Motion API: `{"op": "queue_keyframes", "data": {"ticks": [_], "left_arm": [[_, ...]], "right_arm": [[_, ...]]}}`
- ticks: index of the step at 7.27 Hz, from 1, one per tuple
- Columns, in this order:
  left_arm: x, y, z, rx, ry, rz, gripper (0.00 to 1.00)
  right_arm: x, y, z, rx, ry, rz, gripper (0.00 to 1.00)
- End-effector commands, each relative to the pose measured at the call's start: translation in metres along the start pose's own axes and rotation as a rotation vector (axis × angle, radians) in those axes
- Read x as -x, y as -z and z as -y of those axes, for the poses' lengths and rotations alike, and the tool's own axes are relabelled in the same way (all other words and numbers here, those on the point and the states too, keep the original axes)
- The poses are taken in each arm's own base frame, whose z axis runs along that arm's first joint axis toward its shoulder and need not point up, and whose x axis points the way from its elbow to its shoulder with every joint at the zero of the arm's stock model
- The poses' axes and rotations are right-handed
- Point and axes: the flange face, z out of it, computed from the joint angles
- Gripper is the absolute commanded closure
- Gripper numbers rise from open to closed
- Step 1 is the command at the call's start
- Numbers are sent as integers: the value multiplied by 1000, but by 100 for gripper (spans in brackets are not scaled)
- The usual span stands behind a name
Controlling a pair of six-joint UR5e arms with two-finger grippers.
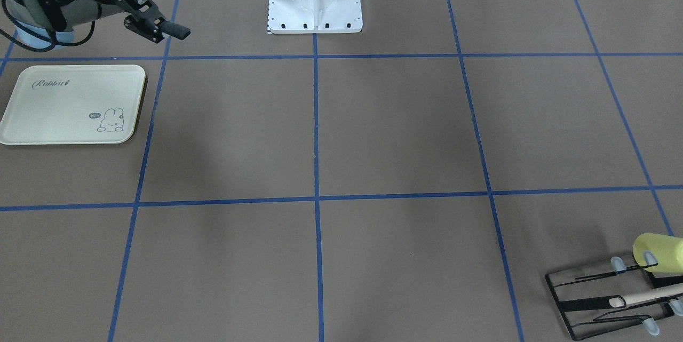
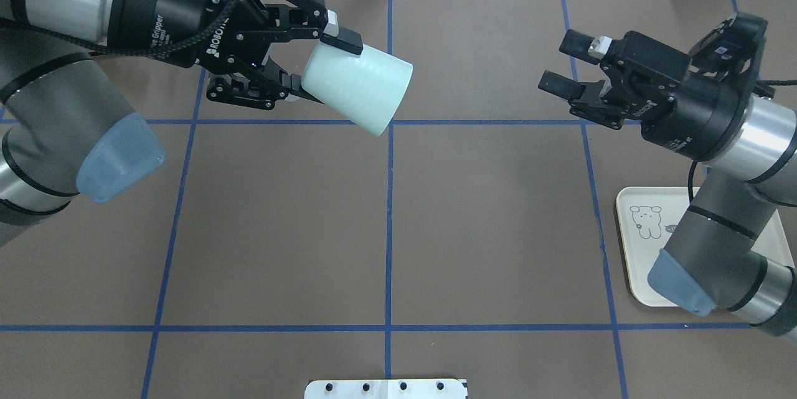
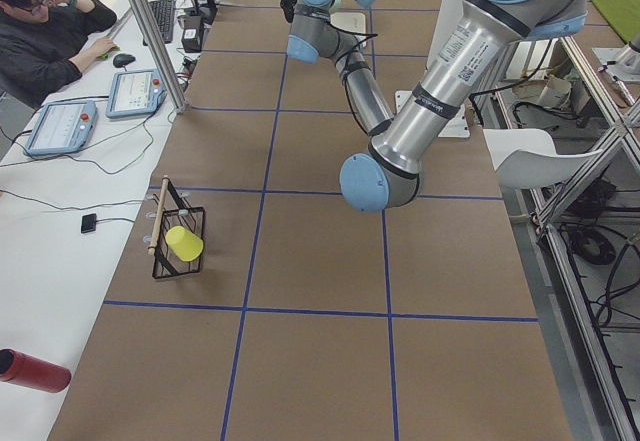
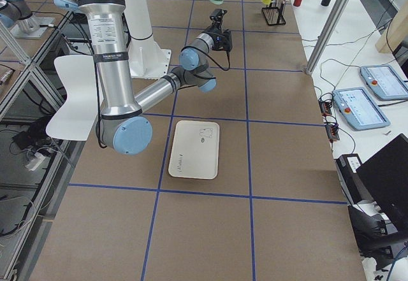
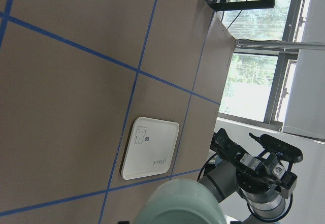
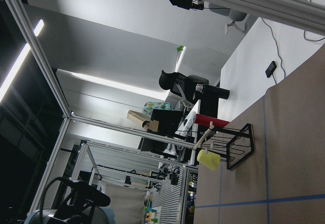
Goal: Left arm grabs green cup and hands to right arm on tray
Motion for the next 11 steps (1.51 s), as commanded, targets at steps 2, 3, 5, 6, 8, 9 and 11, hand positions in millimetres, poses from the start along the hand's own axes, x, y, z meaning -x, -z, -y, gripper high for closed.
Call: {"op": "queue_keyframes", "data": {"ticks": [2,3,5,6,8,9,11], "left_arm": [[0,-2,-3,8,7,-1,74],[0,-2,-3,8,7,-1,74],[1,-3,-4,11,20,0,74],[1,-3,-4,11,20,0,74],[2,-6,-5,15,22,2,74],[3,-8,-7,22,18,2,73],[3,-8,-7,23,20,2,72]], "right_arm": [[17,-37,-45,58,-72,123,1],[16,-44,-56,69,-91,129,1],[19,-53,-71,64,-124,155,2],[23,-60,-82,66,-147,175,3],[26,-73,-98,45,-179,202,4],[28,-79,-101,47,-180,206,4],[29,-80,-101,46,-181,208,7]]}}
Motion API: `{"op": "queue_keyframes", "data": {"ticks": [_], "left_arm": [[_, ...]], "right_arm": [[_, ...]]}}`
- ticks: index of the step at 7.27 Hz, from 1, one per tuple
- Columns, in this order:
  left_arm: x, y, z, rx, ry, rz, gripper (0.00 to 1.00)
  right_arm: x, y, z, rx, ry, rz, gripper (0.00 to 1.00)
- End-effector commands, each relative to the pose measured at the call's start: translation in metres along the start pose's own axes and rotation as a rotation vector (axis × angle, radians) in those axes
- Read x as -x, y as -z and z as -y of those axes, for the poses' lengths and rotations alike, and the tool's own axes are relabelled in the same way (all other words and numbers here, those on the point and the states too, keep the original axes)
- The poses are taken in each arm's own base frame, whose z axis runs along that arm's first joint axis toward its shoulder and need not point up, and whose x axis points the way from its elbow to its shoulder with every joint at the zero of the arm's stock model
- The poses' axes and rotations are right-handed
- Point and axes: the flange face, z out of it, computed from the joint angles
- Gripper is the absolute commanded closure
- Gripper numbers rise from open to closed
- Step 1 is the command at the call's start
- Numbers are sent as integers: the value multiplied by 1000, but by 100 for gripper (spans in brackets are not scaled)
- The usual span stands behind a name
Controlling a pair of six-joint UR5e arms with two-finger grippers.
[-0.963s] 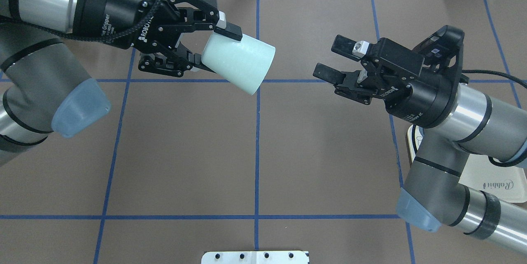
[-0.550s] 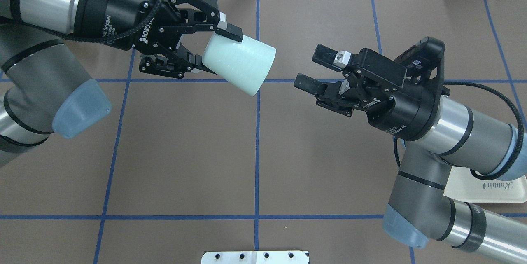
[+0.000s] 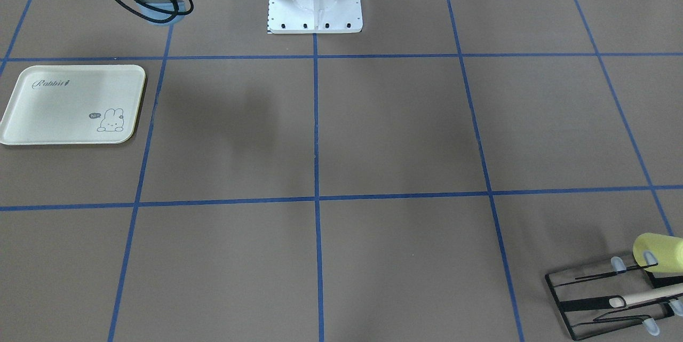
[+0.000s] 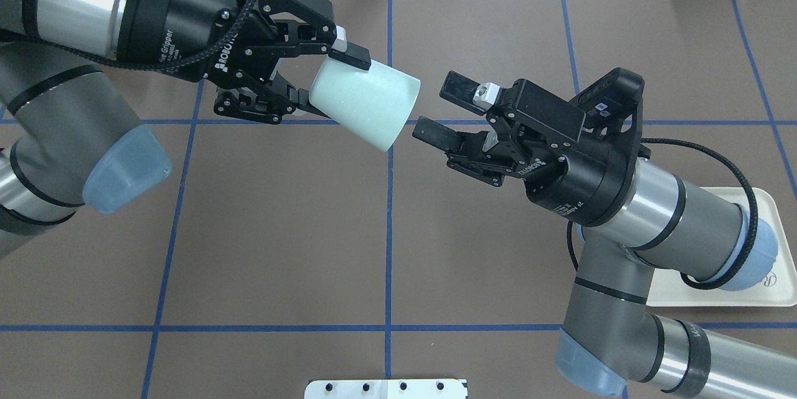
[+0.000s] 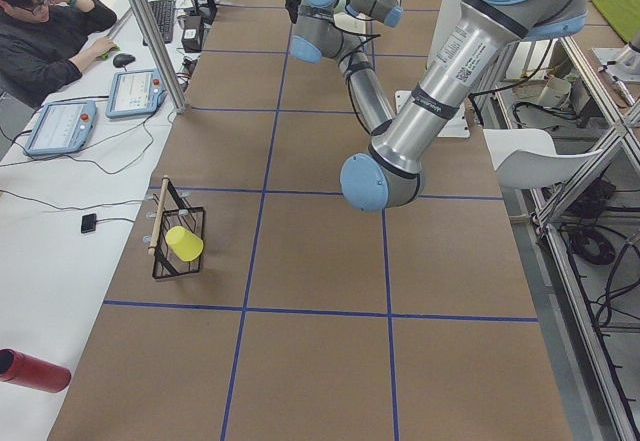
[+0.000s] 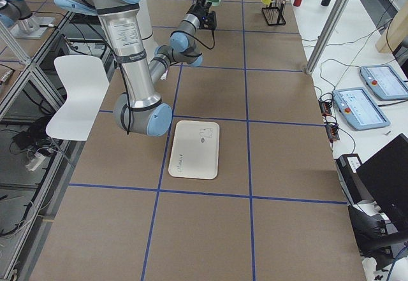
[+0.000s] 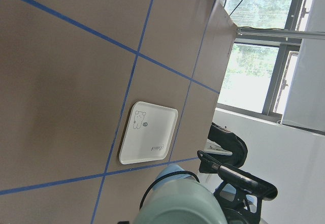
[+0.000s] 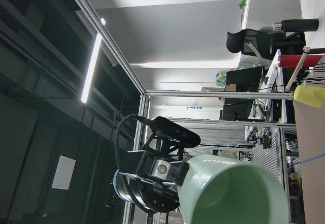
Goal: Left arm grabs green cup and hands to right arm on tray
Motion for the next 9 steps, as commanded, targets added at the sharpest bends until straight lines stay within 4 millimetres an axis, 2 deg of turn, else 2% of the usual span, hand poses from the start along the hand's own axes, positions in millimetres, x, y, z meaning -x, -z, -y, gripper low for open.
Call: {"op": "queue_keyframes", "data": {"ticks": [1,3,5,7,9], "left_arm": [[0,0,0,1,1,0,72],[1,-5,-5,16,0,0,72],[3,-8,-7,24,0,1,72],[0,-5,-13,30,-8,-7,72],[-2,-4,-20,38,-13,-14,71]], "right_arm": [[1,-3,-1,0,-1,5,8],[2,-3,-1,1,-2,8,11],[2,-3,-1,0,-2,9,23],[1,-3,-2,-1,-2,4,40],[0,-3,-1,-2,-1,1,44]]}}
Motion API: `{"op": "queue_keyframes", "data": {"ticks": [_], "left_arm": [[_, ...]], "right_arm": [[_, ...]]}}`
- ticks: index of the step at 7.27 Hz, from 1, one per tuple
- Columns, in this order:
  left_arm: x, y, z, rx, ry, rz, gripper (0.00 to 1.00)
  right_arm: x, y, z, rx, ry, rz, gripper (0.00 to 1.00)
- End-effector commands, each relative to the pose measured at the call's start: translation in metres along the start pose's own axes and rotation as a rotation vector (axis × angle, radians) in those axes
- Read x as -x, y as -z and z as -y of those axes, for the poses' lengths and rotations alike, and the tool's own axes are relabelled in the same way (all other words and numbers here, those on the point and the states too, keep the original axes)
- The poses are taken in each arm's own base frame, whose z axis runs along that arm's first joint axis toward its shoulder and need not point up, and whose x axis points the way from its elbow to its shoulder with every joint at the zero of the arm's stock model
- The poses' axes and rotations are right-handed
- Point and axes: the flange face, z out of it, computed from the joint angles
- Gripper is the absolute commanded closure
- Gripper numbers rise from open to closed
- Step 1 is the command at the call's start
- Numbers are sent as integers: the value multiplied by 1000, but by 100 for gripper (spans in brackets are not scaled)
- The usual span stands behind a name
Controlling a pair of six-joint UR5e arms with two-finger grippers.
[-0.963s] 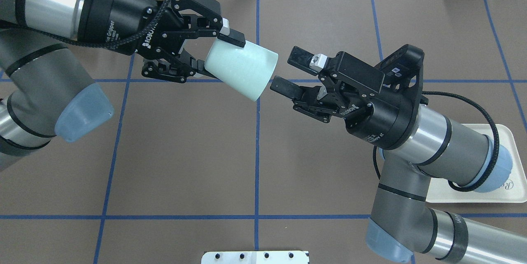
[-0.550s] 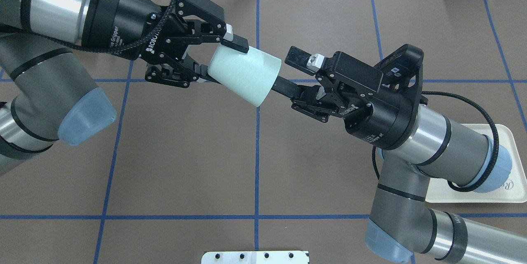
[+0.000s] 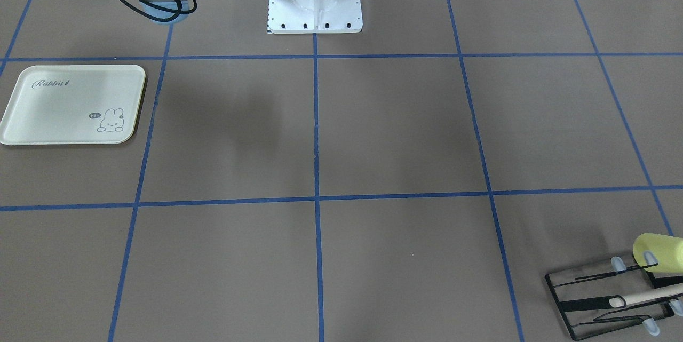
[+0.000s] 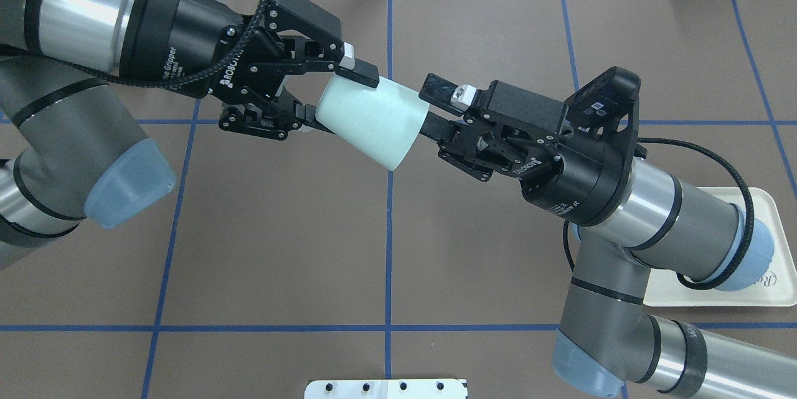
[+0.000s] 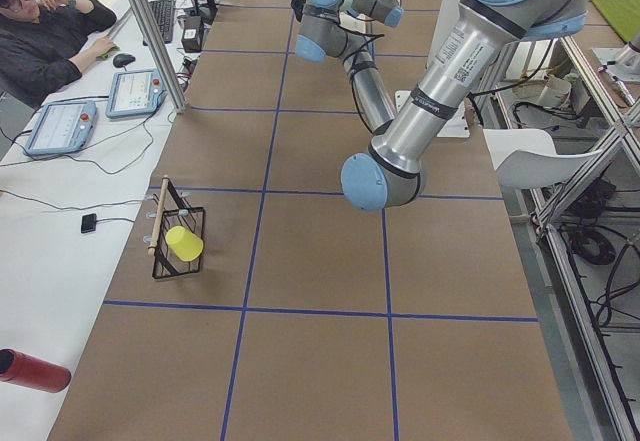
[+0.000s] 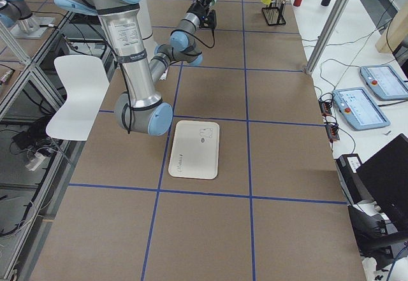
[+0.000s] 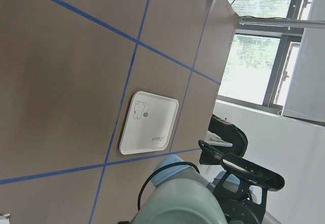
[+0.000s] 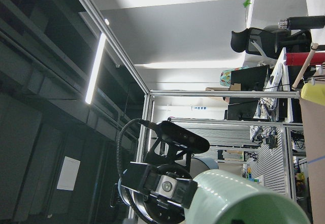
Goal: Left arm grabs green cup and hands to right arm on tray
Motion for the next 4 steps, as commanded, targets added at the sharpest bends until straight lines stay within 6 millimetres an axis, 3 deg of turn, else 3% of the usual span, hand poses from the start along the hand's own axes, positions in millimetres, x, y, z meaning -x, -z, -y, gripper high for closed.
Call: {"op": "queue_keyframes", "data": {"ticks": [1,4], "left_arm": [[-1,0,-4,7,-4,-4,71],[1,-3,-5,13,-2,0,71]], "right_arm": [[-1,0,0,-1,1,-2,44],[-1,0,0,-1,-1,-3,51]]}}
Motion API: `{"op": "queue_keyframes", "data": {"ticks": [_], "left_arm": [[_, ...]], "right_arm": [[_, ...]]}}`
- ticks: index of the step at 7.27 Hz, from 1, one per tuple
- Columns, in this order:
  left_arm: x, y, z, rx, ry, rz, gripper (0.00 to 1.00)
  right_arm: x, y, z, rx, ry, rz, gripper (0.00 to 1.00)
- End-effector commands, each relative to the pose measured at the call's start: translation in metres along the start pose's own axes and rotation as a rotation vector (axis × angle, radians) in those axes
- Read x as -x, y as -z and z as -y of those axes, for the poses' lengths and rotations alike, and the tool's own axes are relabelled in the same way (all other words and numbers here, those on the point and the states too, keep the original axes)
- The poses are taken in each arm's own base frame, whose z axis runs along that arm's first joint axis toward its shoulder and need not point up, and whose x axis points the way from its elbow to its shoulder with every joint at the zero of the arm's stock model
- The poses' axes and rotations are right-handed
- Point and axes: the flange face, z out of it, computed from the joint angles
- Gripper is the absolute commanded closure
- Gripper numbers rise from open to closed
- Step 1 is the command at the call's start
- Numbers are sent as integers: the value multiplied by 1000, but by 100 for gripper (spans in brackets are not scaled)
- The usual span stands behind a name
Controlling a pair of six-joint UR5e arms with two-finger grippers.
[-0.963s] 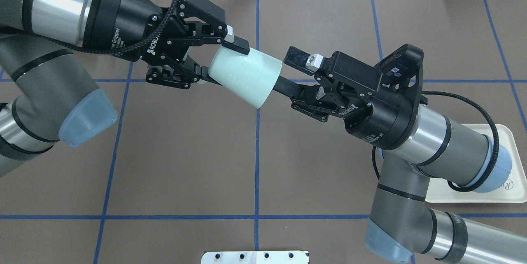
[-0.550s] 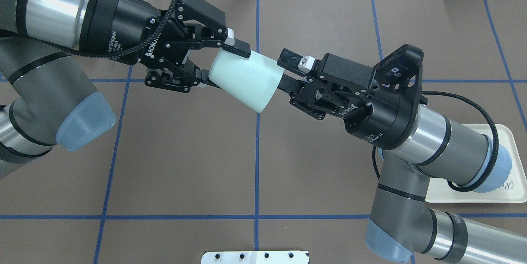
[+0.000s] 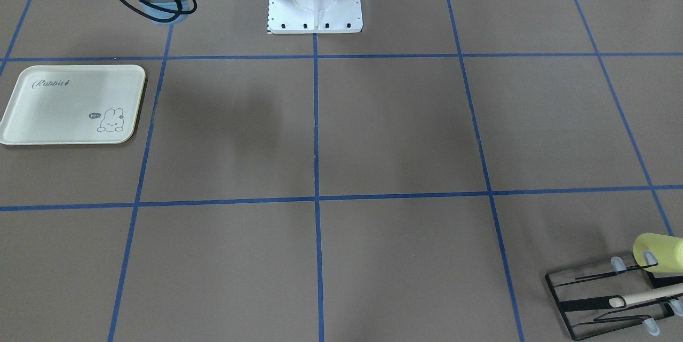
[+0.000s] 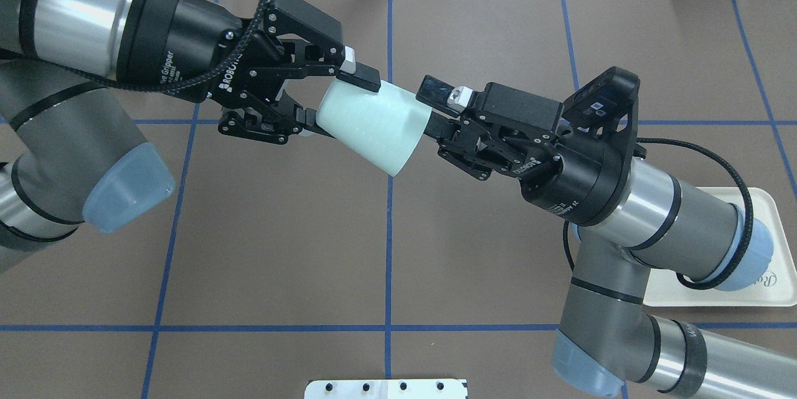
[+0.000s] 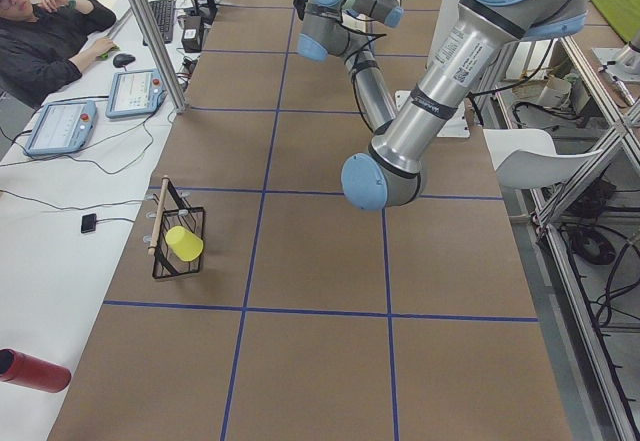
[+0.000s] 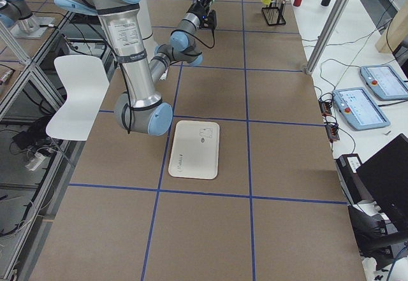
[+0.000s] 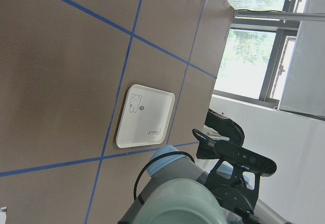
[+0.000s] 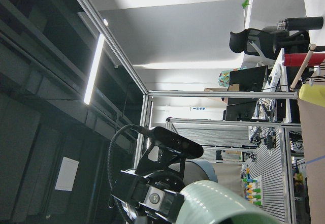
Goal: Left arm grabs green cup and hands to right arm on tray
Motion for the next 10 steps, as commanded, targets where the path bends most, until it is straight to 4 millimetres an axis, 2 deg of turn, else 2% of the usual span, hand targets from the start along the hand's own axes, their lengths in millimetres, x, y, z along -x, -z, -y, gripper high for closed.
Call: {"op": "queue_keyframes", "data": {"ticks": [1,6,10], "left_arm": [[0,-2,-1,4,0,1,71],[-3,-2,-2,4,-6,-3,71],[-2,-3,-1,4,-5,-2,71]], "right_arm": [[0,0,-1,0,-2,-1,56],[-2,0,-2,3,-5,-4,67],[2,0,-3,6,-8,5,69]]}}
